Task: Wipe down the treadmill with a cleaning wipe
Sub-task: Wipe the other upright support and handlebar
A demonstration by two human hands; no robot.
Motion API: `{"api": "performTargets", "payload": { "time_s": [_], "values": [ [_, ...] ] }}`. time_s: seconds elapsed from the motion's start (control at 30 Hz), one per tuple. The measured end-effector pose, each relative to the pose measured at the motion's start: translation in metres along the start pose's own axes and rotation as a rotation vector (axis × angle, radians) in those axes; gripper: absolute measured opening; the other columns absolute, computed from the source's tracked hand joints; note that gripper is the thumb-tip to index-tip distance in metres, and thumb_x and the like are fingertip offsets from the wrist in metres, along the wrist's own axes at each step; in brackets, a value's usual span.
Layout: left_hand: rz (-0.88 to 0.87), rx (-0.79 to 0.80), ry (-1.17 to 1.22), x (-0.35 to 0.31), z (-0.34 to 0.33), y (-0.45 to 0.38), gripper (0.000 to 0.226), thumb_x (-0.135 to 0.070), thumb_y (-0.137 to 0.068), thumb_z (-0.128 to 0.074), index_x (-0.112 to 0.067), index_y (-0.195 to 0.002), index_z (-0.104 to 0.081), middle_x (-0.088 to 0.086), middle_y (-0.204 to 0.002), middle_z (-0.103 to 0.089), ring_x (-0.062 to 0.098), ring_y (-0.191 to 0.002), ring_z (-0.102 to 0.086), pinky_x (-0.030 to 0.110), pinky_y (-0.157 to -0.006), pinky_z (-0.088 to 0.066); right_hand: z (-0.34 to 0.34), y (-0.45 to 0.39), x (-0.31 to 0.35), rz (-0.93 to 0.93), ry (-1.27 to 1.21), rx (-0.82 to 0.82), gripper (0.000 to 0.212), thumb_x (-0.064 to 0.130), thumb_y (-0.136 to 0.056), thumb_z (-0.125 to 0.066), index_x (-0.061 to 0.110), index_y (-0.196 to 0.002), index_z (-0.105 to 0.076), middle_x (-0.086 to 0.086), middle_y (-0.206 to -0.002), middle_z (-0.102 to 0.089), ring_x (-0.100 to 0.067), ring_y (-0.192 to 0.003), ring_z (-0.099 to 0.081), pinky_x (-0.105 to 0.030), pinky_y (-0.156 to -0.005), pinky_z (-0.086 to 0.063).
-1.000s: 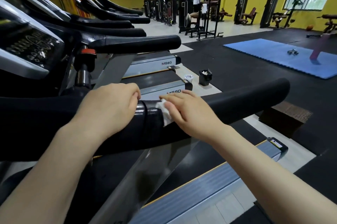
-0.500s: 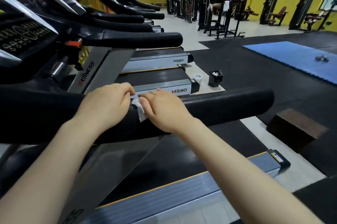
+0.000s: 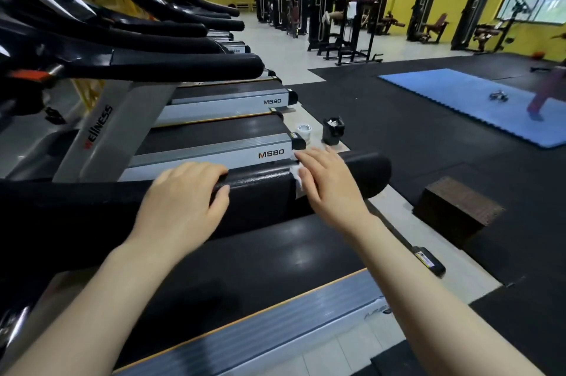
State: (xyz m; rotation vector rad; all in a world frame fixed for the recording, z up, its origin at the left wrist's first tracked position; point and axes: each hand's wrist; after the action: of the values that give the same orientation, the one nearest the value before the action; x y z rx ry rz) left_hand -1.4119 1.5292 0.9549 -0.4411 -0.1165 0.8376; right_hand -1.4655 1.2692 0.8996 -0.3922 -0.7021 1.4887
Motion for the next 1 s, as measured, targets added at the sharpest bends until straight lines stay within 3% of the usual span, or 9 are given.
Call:
{"api": "performTargets", "payload": {
  "time_s": [0.1, 0.2, 0.3, 0.47, 0.6, 0.8, 0.87, 0.93, 1.0],
  "values": [
    [-0.068, 0.024, 0.039, -0.028, -0.015, -0.016, 0.036, -0.036, -0.096, -0.052, -0.018, -0.126, -0.062, -0.002, -0.123, -0.066, 0.022, -0.118, -0.058, 0.042, -0.100, -0.042, 0.008, -0.002, -0.039, -0.009, 0.004, -0.021, 0.040, 0.026, -0.099, -0.032, 0.013, -0.110, -0.068, -0.001, -0.113, -0.069, -0.019, -0.108, -0.059, -0.029, -0.110, -0.026],
    [-0.074, -0.023, -0.052, -0.041, -0.030, -0.022, 0.040, -0.037, -0.092, -0.044, -0.018, -0.121, -0.064, -0.001, -0.115, -0.070, 0.024, -0.106, -0.065, 0.040, -0.089, -0.045, 0.022, -0.008, -0.075, -0.377, -0.071, -0.069, 0.041, 0.028, -0.092, -0.026, 0.008, -0.076, -0.059, -0.007, -0.084, -0.065, -0.030, -0.084, -0.058, -0.033, -0.088, -0.039],
    [-0.094, -0.122, -0.119, -0.041, -0.043, -0.019, 0.039, -0.032, -0.091, -0.045, -0.014, -0.120, -0.064, 0.001, -0.111, -0.069, 0.025, -0.099, -0.065, 0.038, -0.083, -0.041, 0.022, -0.005, -0.101, -0.786, -0.446, -0.245, 0.041, 0.031, -0.096, -0.036, 0.003, -0.087, -0.065, -0.010, -0.094, -0.069, -0.028, -0.096, -0.060, -0.039, -0.087, -0.044],
    [-0.137, -0.214, -0.153, -0.037, -0.050, -0.020, 0.039, -0.029, -0.090, -0.047, -0.013, -0.121, -0.063, 0.003, -0.111, -0.068, 0.027, -0.097, -0.064, 0.037, -0.084, -0.038, -0.012, 0.020, -0.130, -1.155, -0.988, -0.399, 0.036, 0.052, -0.089, -0.048, 0.040, -0.116, -0.068, 0.014, -0.131, -0.061, -0.009, -0.124, -0.054, -0.034, -0.109, -0.040],
    [-0.155, -0.241, -0.171, -0.035, -0.052, -0.019, 0.040, -0.028, -0.089, -0.048, -0.012, -0.122, -0.062, 0.004, -0.111, -0.068, 0.028, -0.097, -0.064, 0.039, -0.085, -0.039, -0.034, 0.048, -0.090, -1.196, -1.224, -0.578, 0.032, 0.043, -0.102, -0.042, 0.022, -0.090, -0.063, 0.025, -0.085, -0.068, -0.007, -0.093, -0.061, -0.017, -0.081, -0.050],
    [-0.139, -0.243, -0.196, -0.035, -0.055, -0.021, 0.040, -0.029, -0.090, -0.047, -0.013, -0.123, -0.061, 0.004, -0.113, -0.067, 0.028, -0.098, -0.063, 0.039, -0.086, -0.039, -0.056, 0.021, -0.023, -1.305, -1.694, -0.916, 0.047, 0.056, -0.098, -0.043, 0.024, -0.124, -0.065, 0.002, -0.124, -0.067, -0.016, -0.112, -0.064, -0.033, -0.101, -0.048],
    [-0.136, -0.239, -0.200, -0.036, -0.054, -0.020, 0.040, -0.030, -0.090, -0.046, -0.013, -0.123, -0.061, 0.004, -0.114, -0.067, 0.028, -0.099, -0.063, 0.039, -0.087, -0.039, -0.067, 0.024, 0.000, -1.317, -1.830, -0.974, 0.038, 0.051, -0.101, -0.039, 0.034, -0.126, -0.063, 0.003, -0.103, -0.071, -0.011, -0.092, -0.067, -0.039, -0.107, -0.043],
    [-0.137, -0.236, -0.194, -0.035, -0.054, -0.021, 0.041, -0.030, -0.090, -0.046, -0.013, -0.124, -0.061, 0.004, -0.114, -0.068, 0.028, -0.101, -0.063, 0.039, -0.090, -0.039, -0.067, 0.030, 0.006, -1.359, -1.976, -0.973, 0.041, 0.030, -0.105, -0.035, 0.043, -0.095, -0.072, 0.010, -0.058, -0.047, -0.006, -0.051, -0.047, -0.039, -0.101, -0.043],
    [-0.141, -0.236, -0.185, -0.035, -0.055, -0.020, 0.041, -0.030, -0.090, -0.046, -0.014, -0.124, -0.061, 0.003, -0.113, -0.068, 0.028, -0.102, -0.063, 0.039, -0.092, -0.039, -0.054, 0.037, -0.008, -1.429, -2.053, -0.846, 0.050, 0.014, -0.098, -0.032, 0.037, -0.069, -0.065, 0.009, -0.045, -0.025, -0.009, -0.040, -0.026, -0.031, -0.096, -0.040]
  ]
}}
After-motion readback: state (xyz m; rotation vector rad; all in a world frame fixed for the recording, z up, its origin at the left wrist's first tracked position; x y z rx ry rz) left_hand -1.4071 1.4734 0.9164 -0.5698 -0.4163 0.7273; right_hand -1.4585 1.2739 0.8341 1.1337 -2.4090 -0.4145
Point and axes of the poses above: each hand's wrist, its own y-axis away from the middle knuckle, its own z-axis out of the back of the hand, x = y × z
